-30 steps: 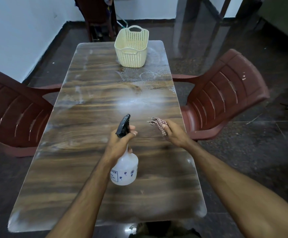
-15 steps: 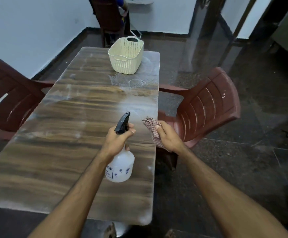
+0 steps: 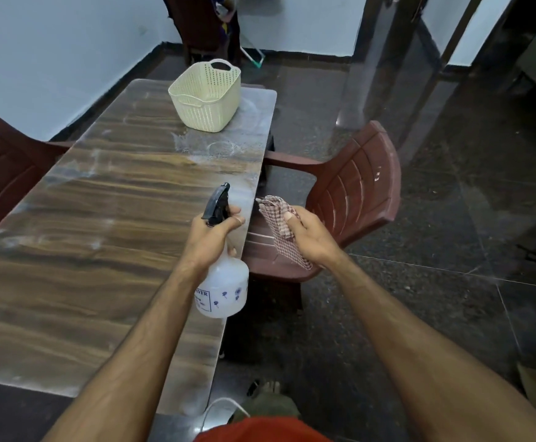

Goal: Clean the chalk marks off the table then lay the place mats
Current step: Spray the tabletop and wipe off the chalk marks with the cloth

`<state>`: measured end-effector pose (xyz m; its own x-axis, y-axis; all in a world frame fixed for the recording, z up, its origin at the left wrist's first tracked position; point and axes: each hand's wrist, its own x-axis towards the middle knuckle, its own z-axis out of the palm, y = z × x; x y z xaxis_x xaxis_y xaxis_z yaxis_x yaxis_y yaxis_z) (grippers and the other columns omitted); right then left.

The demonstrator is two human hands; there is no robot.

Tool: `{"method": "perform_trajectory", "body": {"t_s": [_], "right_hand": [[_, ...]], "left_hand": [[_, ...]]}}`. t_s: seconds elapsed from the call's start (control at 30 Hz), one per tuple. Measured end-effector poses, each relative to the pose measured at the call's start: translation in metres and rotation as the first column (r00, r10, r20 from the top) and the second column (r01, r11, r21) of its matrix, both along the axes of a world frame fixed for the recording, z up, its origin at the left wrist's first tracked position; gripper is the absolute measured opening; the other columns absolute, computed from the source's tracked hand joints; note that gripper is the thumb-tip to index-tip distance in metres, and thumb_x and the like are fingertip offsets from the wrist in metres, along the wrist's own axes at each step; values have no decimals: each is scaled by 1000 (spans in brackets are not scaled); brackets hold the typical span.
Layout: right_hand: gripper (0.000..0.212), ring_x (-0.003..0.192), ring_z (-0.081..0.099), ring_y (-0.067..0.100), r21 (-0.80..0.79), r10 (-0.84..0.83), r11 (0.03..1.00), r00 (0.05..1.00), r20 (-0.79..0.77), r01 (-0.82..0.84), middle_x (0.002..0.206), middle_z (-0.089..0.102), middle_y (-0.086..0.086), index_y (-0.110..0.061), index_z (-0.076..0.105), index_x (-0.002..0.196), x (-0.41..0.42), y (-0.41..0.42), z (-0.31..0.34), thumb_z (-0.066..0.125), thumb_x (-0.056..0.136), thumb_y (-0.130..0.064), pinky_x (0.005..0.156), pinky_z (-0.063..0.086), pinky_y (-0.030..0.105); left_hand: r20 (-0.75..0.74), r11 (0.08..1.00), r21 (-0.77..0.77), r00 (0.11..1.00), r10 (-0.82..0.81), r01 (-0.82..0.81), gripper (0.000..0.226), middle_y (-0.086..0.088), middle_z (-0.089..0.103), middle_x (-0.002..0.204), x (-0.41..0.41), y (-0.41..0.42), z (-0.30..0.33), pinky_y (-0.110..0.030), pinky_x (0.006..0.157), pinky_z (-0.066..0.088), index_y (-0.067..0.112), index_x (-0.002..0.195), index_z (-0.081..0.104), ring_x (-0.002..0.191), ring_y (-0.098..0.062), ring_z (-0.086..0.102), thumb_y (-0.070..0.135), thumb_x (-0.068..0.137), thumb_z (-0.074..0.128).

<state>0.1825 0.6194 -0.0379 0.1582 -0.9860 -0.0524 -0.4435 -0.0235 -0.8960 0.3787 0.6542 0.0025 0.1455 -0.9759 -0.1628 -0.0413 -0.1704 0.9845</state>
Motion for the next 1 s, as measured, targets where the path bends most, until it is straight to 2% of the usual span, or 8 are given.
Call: {"method": "perform_trajectory", "body": {"t_s": [0.17, 0.33, 0.47, 0.6, 0.73, 0.8, 0.9, 1.0], "right_hand": [[31, 99, 59, 11, -4, 20, 1000, 999, 30, -20, 109, 64, -2, -10, 59, 126, -33, -38, 1, 40, 106, -25, 78, 42, 20], [29, 94, 57, 6, -38, 67, 997, 997, 32, -66, 106, 63, -2, -6, 60, 124, -65, -97, 6, 41, 105, -20, 75, 40, 4], [26, 85, 55, -1, -8, 128, 992, 992, -11, -128, 96, 60, -11, -8, 60, 118, -90, -142, 12, 40, 106, -20, 69, 38, 2], [27, 89, 58, 11, -27, 150, 988, 988, -28, -151, 100, 65, 3, -4, 62, 111, -113, -183, 21, 41, 105, -20, 72, 41, 8], [29, 105, 60, 17, -38, 201, 979, 979, -19, -202, 114, 66, 6, -5, 61, 120, -130, -230, 22, 41, 105, -20, 94, 43, 30], [29, 104, 58, 12, -46, 252, 966, 967, -19, -253, 115, 63, 1, -4, 59, 125, -137, -250, 25, 41, 105, -16, 95, 43, 25], [30, 96, 55, 0, -50, 359, 931, 933, -40, -361, 109, 58, -8, -7, 56, 130, -149, -286, 25, 41, 106, -17, 86, 41, 12], [34, 108, 58, 15, -38, 432, 898, 897, -96, -437, 117, 62, 0, -8, 55, 131, -161, -324, 20, 41, 105, -26, 95, 44, 32]], "left_hand": [[-4, 1000, -8, 1000, 12, -12, 9, 0, 67, 90, -39, -38, -1, -24, 46, 42, 12, 92, 64, 32, -19, 47, 5, 87, 67], [-5, 999, -6, 999, 38, -38, 10, -10, 67, 92, -74, -90, -10, -23, 46, 42, 12, 93, 64, 33, -19, 47, 3, 88, 65], [-37, 996, 18, 995, 89, -88, 10, -22, 68, 104, -96, -134, -15, -27, 47, 42, 9, 97, 66, 53, -27, 52, 4, 88, 65], [0, 995, 32, 995, 97, -97, 9, -11, 68, 99, -119, -174, -10, -25, 47, 43, 10, 95, 65, 36, -21, 48, 5, 88, 65], [16, 989, 26, 989, 146, -146, 8, -7, 68, 98, -139, -212, -5, -24, 45, 42, 10, 95, 65, 34, -19, 47, 6, 88, 66], [28, 984, 22, 984, 174, -175, 8, -10, 69, 100, -149, -228, -5, -25, 44, 42, 11, 95, 65, 35, -20, 48, 6, 88, 65], [54, 974, 0, 972, 228, -228, 10, -6, 70, 100, -166, -251, -6, -28, 47, 43, 7, 98, 65, 41, -26, 50, 5, 88, 65], [77, 948, -13, 945, 317, -317, 14, -6, 70, 96, -183, -268, -6, -31, 48, 45, 3, 102, 65, 52, -30, 53, 5, 88, 65]]}}
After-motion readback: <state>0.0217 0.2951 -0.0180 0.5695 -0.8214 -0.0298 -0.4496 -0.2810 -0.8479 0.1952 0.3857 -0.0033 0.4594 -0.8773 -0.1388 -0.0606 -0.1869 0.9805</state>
